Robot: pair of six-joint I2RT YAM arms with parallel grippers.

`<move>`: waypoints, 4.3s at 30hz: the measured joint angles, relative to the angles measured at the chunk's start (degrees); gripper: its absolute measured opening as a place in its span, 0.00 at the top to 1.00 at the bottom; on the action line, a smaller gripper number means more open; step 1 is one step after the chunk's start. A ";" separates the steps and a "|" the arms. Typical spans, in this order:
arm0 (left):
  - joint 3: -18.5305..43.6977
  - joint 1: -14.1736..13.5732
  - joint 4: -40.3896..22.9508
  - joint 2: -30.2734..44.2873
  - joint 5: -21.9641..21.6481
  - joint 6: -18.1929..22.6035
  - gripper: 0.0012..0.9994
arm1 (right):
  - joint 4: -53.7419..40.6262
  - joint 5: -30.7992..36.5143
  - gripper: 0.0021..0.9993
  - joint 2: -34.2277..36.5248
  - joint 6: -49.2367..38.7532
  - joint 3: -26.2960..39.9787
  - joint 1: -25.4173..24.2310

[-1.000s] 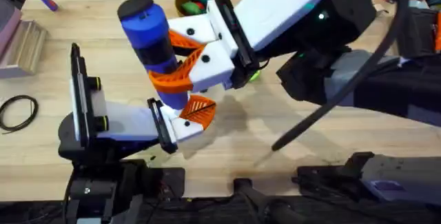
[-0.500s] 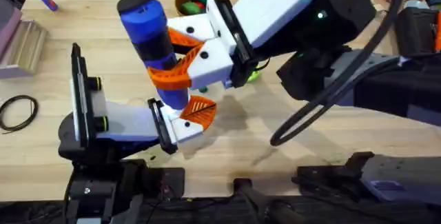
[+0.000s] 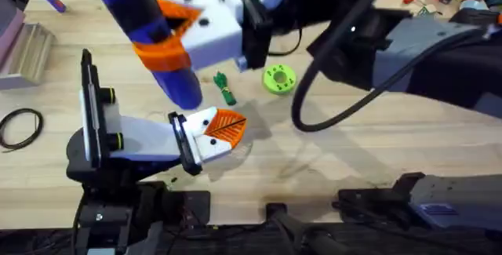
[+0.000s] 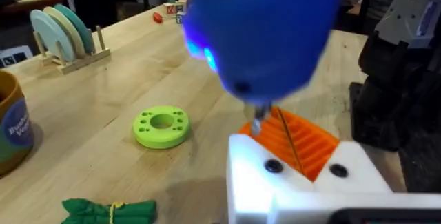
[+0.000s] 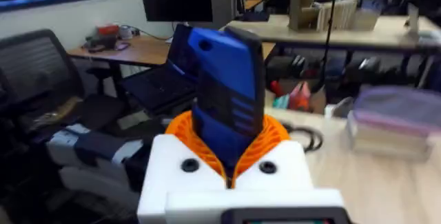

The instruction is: Pick up the gripper from the table and insert it into the empty holder that is missing its gripper. Then pick up a screw, insert it into the mounting hole, and use the screwdriver to tighten it. Finally, clean up the table by picking up the vegetable and placing it into the bucket.

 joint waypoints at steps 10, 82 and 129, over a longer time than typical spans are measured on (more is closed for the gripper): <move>0.00 0.00 0.01 0.00 0.00 0.00 0.99 | -1.27 -0.02 0.98 -1.24 -1.79 1.49 -0.49; 0.00 0.00 0.00 0.00 0.00 1.08 0.99 | -99.38 70.73 0.38 22.82 -76.80 21.01 -34.60; 3.53 0.02 -5.43 0.08 -17.02 -2.70 0.01 | -106.28 70.51 0.01 -9.58 -6.42 21.01 -17.38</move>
